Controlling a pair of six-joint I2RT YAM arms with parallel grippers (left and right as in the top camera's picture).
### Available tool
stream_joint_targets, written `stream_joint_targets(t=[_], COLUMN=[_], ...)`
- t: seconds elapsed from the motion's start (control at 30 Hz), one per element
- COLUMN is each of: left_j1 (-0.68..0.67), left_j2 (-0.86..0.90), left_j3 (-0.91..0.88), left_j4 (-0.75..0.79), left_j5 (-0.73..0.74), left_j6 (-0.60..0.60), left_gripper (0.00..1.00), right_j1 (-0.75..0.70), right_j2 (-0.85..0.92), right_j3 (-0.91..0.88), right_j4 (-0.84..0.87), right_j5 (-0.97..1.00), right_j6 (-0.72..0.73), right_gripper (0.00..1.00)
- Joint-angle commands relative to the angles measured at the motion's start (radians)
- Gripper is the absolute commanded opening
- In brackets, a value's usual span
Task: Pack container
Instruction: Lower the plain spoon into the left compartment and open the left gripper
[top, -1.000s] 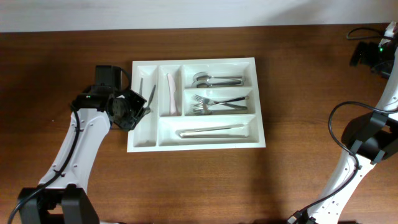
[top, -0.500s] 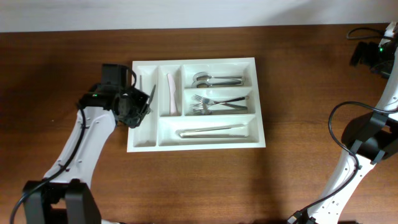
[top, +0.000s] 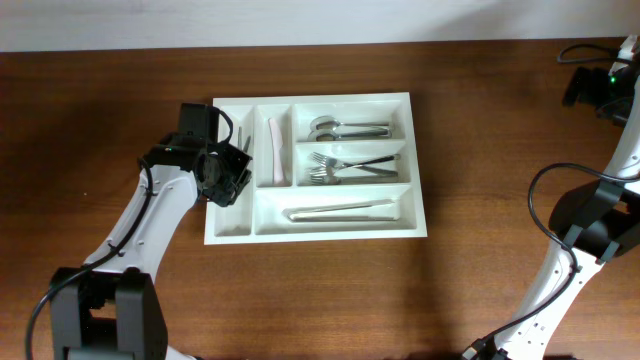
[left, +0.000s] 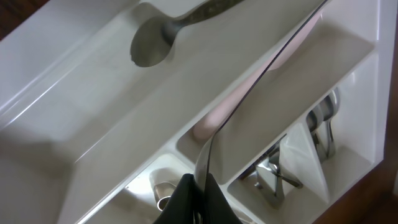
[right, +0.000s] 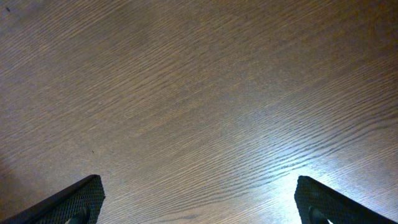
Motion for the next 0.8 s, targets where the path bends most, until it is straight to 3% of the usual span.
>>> stream_joint_targets(t=[0.0,0.53,0.63,0.77], left_j1=[-0.001,-0.001,0.001,0.001], left_j2=[0.009,0.009,0.009,0.007], left_j3=[0.019,0.014,0.014,0.033], left_j4=[-0.024,-0.077,-0.064,0.017], left_j5=[-0.002,-0.054,-0.059,-0.057], left_j6=[-0.005,0.029,0.033,0.131], left_gripper=[0.05,0.13,0.19,0.26], right_j1=[-0.007,-0.008,-0.007,-0.008], right_j2=[-0.039,-0.039,-0.039,-0.039], right_j3=[-0.005,-0.005,-0.005,-0.005], right_j4=[0.002,0.002,0.002,0.002], right_j5=[-0.001,-0.001,-0.001,-0.001], right_j6=[0.001,0.001,0.002,0.001], right_gripper=[0.99,0.99,0.99,0.99])
